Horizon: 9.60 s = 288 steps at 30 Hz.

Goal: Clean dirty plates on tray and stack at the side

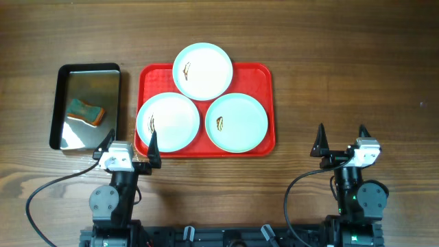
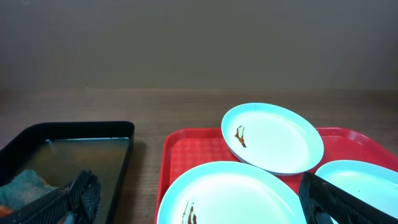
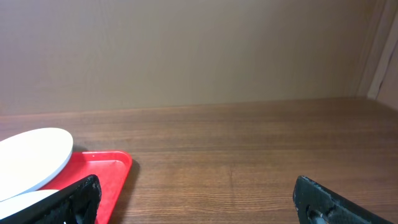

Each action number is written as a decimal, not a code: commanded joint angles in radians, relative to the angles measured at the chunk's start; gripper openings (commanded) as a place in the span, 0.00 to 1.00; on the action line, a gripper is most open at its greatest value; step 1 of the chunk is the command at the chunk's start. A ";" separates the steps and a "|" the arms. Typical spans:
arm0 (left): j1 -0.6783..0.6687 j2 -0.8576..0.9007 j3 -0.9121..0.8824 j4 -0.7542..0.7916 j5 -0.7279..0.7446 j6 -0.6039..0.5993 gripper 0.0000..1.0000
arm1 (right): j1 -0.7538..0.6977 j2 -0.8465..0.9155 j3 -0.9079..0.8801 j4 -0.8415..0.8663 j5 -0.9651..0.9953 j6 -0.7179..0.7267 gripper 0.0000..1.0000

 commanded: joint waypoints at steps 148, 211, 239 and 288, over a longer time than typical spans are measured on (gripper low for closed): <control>0.358 1.981 1.347 -0.652 -0.254 -0.812 1.00 | -0.002 -0.001 -0.001 0.002 0.014 -0.018 1.00; 0.317 1.788 1.173 -0.441 -0.286 -0.596 0.04 | -0.002 0.000 -0.001 0.002 0.014 -0.018 1.00; 0.313 1.519 1.151 -0.493 -0.124 -0.373 0.04 | -0.002 0.000 -0.001 0.002 0.014 -0.018 1.00; -0.131 1.549 1.178 -0.658 0.049 -0.399 1.00 | -0.002 0.000 -0.001 0.164 -0.152 1.584 1.00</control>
